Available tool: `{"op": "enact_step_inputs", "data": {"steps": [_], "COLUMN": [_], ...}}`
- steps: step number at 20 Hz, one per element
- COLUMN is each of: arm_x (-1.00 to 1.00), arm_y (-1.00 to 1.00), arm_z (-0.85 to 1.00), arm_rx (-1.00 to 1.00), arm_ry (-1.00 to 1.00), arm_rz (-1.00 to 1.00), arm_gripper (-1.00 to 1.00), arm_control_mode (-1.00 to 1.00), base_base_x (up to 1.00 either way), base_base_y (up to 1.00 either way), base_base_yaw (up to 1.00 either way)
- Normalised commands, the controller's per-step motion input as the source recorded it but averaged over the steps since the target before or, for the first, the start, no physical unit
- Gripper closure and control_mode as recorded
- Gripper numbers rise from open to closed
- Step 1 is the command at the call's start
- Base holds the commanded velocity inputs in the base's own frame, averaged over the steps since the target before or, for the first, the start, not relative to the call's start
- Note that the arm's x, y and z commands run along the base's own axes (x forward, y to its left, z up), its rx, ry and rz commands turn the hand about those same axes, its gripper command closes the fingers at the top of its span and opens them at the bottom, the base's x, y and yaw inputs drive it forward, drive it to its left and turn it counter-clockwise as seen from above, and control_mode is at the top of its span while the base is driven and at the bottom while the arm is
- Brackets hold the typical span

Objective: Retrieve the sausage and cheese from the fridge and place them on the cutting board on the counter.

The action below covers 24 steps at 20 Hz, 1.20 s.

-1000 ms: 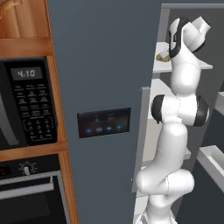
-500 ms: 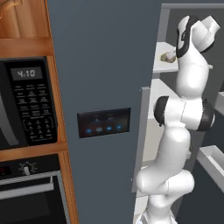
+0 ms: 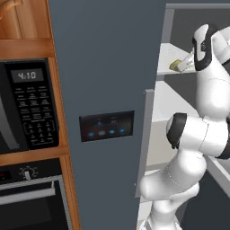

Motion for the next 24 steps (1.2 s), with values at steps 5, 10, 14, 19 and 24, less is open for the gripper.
{"op": "enact_step_inputs", "data": {"steps": [5,10,14,19,24], "arm_x": [-0.72,-0.81,-0.8,-0.84,-0.83], "arm_y": [0.3,0.29,0.3,0.32,0.35], "arm_z": [-0.02,-0.09,-0.2,-0.31,-0.42], "arm_rx": [0.0,-0.03,-0.06,-0.1,-0.14], "arm_ry": [0.0,-0.01,0.0,0.0,0.0], "arm_rz": [-0.03,-0.09,-0.15,-0.17,-0.18], "arm_gripper": [1.0,1.0,1.0,1.0,1.0], "arm_control_mode": [-1.0,-1.0,-1.0,-1.0,-1.0], "base_base_x": [0.0,0.0,0.0,0.0,0.0], "base_base_y": [0.0,0.0,0.0,0.0,0.0], "base_base_yaw": [0.0,0.0,0.0,0.0,0.0]}}
